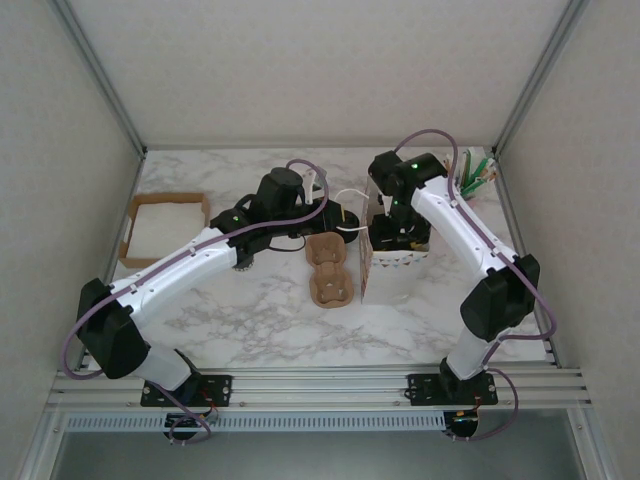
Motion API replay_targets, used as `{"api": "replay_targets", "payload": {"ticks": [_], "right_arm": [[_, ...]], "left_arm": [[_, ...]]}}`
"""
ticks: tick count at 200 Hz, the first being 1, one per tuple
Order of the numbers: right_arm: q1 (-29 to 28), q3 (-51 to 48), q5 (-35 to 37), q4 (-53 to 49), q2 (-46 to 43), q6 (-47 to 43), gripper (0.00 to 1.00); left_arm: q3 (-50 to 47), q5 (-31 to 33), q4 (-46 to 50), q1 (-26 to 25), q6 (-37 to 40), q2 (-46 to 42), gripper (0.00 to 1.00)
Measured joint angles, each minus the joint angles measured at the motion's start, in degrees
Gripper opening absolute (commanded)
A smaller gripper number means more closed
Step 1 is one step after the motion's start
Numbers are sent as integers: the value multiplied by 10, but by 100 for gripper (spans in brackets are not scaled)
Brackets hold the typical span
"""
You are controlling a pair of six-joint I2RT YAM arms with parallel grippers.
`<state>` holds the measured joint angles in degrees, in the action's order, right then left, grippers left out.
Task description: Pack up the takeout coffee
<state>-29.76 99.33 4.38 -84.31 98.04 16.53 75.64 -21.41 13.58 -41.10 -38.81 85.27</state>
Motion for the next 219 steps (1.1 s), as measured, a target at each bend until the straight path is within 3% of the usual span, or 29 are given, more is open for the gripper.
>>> {"api": "replay_targets", "payload": {"ticks": [219], "right_arm": [[-18, -26, 5, 21, -3, 22, 64]], "left_arm": [[0, 3, 0, 0, 0, 0, 9]]}}
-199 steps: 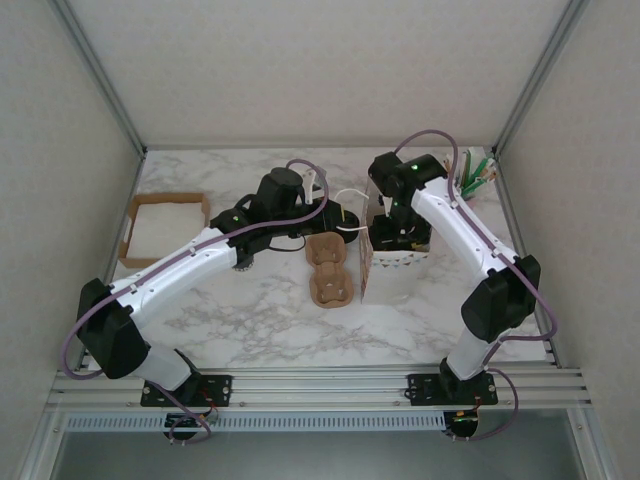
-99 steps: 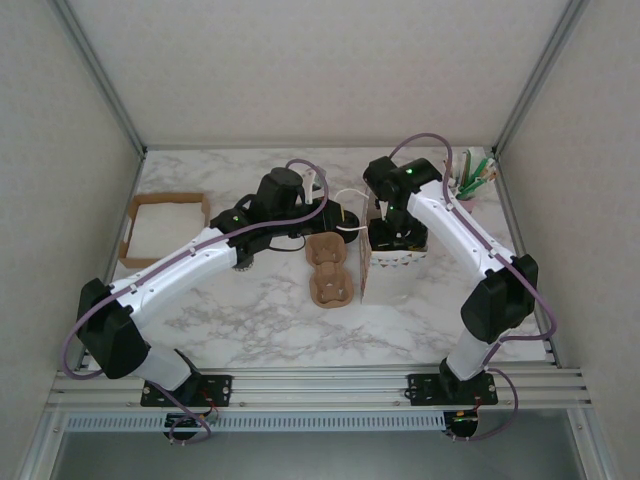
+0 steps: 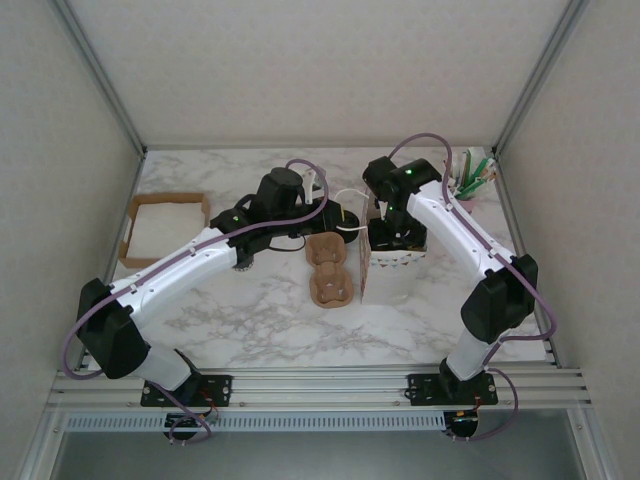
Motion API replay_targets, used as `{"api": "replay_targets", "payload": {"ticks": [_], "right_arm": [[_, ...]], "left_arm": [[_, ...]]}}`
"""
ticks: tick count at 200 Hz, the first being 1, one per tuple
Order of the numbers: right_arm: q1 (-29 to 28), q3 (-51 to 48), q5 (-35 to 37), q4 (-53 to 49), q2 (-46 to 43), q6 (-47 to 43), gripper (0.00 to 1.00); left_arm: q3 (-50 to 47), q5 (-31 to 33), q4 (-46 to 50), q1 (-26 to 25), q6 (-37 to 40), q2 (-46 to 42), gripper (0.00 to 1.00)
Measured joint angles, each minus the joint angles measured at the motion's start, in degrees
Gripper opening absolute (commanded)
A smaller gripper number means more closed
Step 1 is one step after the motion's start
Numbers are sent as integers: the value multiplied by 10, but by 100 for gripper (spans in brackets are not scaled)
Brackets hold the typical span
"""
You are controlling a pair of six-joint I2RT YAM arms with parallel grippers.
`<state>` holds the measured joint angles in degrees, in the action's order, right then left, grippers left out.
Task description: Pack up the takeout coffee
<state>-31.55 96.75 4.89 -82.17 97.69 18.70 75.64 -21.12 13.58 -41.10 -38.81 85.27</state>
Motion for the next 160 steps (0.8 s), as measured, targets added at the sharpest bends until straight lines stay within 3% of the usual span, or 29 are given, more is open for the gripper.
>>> {"api": "replay_targets", "payload": {"ticks": [160], "right_arm": [[0, -12, -6, 5, 0, 0, 64]], "left_arm": [[0, 0, 0, 0, 0, 0, 9]]}}
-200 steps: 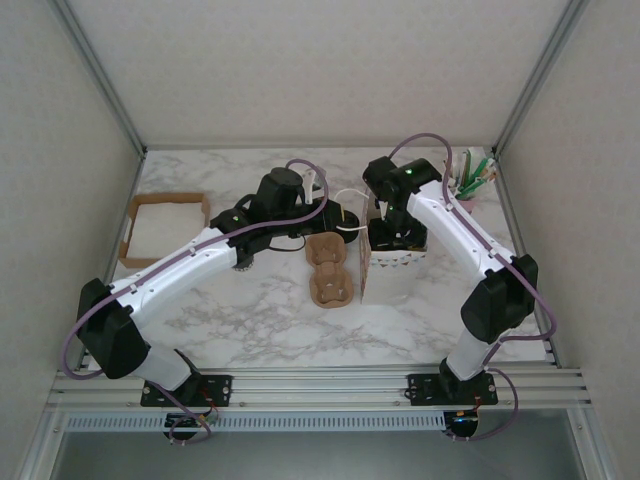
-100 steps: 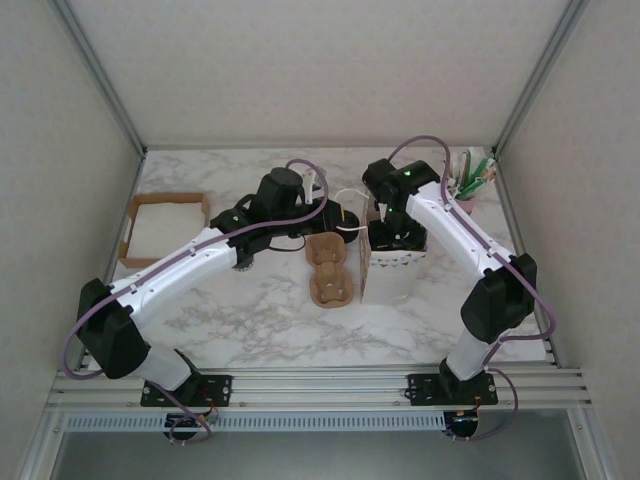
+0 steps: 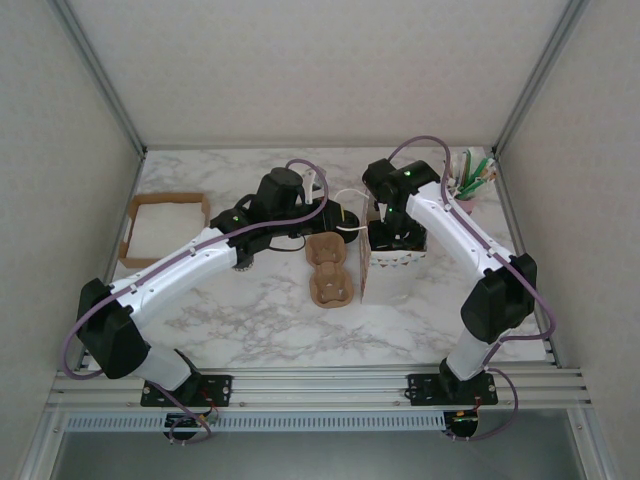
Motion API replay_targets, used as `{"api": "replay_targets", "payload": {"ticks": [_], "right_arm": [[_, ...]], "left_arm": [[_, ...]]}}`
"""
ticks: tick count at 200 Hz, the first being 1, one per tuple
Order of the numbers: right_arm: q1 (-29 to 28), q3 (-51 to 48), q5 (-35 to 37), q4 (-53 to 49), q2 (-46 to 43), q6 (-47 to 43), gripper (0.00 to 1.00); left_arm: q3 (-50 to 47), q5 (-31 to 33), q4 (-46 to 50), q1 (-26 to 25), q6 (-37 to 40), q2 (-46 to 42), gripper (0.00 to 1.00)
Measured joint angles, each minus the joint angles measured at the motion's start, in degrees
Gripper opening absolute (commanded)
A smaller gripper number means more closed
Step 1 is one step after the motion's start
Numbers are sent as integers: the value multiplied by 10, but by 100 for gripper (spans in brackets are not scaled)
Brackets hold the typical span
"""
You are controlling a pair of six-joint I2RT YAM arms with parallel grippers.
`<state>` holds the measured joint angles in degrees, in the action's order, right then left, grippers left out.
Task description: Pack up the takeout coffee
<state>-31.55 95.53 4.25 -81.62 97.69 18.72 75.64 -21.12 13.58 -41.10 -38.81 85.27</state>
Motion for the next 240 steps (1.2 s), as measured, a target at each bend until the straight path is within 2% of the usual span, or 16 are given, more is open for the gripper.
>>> {"api": "replay_targets", "payload": {"ticks": [105, 240], "right_arm": [[0, -40, 0, 40, 0, 0, 65], [0, -40, 0, 54, 0, 0, 65]], "left_arm": [[0, 0, 0, 0, 0, 0, 9], [0, 2, 1, 0, 0, 0, 9]]}}
